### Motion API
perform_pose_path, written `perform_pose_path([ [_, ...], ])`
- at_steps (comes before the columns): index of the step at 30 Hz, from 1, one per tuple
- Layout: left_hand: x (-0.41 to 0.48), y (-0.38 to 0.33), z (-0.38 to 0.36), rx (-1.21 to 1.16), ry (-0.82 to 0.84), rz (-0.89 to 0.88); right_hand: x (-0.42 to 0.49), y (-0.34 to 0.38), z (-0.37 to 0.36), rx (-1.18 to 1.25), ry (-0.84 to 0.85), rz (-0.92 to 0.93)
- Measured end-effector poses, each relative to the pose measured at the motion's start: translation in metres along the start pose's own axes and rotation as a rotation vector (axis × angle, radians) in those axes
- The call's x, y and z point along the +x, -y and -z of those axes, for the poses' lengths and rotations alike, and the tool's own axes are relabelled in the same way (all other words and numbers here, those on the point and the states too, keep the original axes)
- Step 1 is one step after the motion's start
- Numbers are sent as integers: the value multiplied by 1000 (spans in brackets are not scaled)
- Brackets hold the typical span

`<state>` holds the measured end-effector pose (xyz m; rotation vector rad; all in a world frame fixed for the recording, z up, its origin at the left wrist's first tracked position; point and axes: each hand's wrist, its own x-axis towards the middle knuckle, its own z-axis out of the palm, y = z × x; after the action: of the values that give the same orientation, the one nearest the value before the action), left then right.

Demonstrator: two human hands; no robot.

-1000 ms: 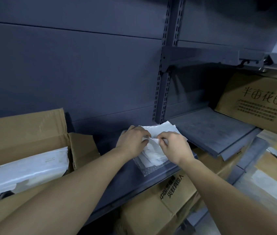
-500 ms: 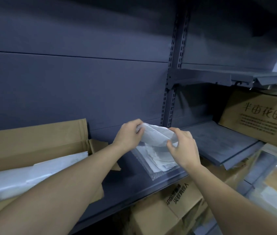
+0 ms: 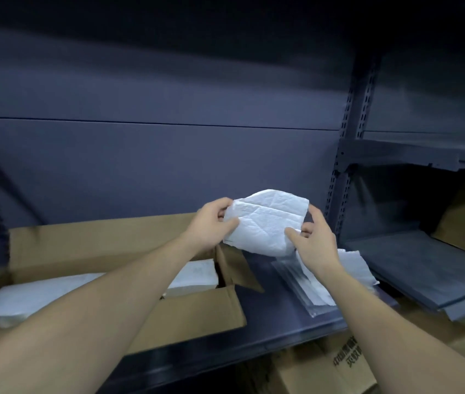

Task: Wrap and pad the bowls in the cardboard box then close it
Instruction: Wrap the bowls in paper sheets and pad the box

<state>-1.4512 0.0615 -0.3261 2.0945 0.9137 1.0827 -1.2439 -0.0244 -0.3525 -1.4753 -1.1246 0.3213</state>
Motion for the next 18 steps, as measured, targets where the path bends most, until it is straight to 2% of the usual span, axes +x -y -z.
perform_pose_path([
  [18,-103,41,160,177,-209,196,-55,78,-133,66,338,141],
])
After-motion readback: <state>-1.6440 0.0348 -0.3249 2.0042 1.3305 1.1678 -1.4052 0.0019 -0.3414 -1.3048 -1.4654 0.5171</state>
